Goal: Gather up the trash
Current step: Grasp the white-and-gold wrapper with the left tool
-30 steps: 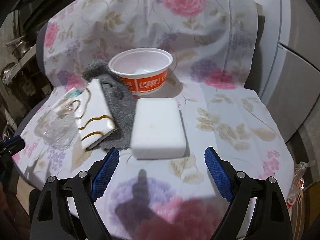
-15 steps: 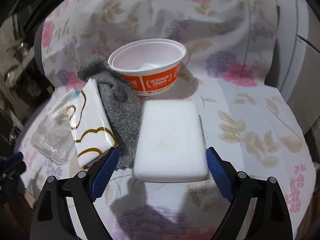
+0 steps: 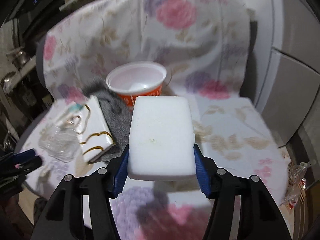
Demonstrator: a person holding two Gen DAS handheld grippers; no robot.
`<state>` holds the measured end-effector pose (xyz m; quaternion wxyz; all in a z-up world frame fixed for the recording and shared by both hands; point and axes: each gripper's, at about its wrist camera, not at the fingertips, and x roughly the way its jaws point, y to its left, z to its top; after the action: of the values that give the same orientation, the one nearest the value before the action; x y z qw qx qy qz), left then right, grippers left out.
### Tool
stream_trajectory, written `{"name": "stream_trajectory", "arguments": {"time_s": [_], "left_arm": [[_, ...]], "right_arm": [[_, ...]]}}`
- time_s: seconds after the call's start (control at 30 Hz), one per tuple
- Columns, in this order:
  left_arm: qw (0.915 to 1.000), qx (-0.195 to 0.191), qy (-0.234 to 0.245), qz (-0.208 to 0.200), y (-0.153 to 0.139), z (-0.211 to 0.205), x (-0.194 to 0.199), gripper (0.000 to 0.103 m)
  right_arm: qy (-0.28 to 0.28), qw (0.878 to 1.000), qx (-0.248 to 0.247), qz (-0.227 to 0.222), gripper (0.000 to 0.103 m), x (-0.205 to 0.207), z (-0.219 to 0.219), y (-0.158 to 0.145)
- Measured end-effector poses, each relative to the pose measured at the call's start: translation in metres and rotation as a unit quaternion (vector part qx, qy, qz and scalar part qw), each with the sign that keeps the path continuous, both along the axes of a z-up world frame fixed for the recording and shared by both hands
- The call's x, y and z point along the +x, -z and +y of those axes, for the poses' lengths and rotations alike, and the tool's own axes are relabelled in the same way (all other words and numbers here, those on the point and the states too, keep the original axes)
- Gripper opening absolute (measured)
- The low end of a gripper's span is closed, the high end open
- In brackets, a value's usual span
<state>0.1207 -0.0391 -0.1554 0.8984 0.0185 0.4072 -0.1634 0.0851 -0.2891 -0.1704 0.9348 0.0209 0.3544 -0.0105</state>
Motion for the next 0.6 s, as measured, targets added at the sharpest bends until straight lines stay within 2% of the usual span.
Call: {"name": "stream_trajectory", "arguments": {"time_s": [0.1,0.3,0.47,0.6], "left_arm": [[0.9997,-0.009,0.02,0.0,0.001,-0.022,0.006,0.058],[0.9983,0.01,0.055,-0.015,0.01,-0.083,0.019,0.058],[0.9973,0.061,0.039,-0.013,0.034,-0.122,0.034,0.058],[0.9922,0.121,0.009,-0.027,0.049,-0.144,0.045,0.058]], "right_arm": [[0.01,1.0,-0.004,-0.02,0.061,-0.018,-0.007,-0.01],[0.027,0.999,-0.003,-0.038,0.062,-0.039,-0.02,-0.016],[0.031,0.999,0.001,-0.036,0.063,-0.038,-0.03,-0.011],[0.033,0.999,0.009,-0.036,0.063,-0.04,-0.036,-0.009]]}}
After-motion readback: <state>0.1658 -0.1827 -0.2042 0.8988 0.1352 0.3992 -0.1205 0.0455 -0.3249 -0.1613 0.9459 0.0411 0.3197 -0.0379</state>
